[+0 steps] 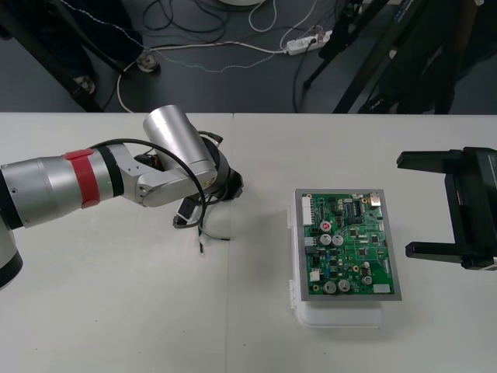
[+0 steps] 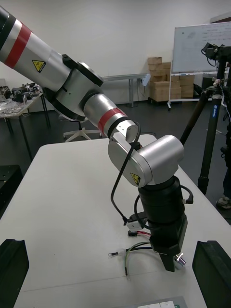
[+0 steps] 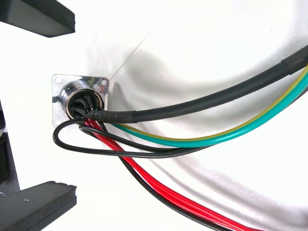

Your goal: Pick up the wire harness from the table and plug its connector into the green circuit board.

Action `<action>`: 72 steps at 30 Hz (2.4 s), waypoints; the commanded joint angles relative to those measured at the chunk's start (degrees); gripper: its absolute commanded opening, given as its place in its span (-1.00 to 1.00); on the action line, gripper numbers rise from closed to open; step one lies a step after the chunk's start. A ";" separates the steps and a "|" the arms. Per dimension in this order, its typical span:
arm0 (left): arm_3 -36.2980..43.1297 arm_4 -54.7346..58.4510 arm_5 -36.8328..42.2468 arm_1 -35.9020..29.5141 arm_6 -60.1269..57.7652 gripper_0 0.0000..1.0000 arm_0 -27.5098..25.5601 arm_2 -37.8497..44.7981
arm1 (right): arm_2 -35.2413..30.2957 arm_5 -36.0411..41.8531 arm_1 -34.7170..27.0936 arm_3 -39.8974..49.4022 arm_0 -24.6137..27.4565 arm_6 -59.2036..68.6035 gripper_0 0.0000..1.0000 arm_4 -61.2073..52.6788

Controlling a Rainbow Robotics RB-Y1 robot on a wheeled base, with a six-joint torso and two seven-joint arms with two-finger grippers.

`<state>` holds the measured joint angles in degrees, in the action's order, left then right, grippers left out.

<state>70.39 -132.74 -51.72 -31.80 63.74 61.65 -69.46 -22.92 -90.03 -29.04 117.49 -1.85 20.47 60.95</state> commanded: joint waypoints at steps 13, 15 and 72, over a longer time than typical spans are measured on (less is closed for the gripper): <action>-4.83 0.20 4.34 3.42 2.00 0.77 3.48 -0.67 | -0.28 0.03 0.39 -0.68 0.44 -2.63 1.00 -0.04; -5.00 0.20 4.34 3.42 2.09 0.77 3.48 -0.67 | -0.28 0.03 0.39 -0.68 0.44 -2.72 1.00 -0.13; -9.40 2.84 9.18 4.03 1.65 -1.00 3.57 -2.43 | 2.80 0.03 0.04 -0.33 0.44 -2.89 1.00 -3.47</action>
<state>61.26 -132.39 -44.65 -27.74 63.74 62.42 -71.22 -20.96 -90.03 -29.04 116.42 -1.84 20.35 58.49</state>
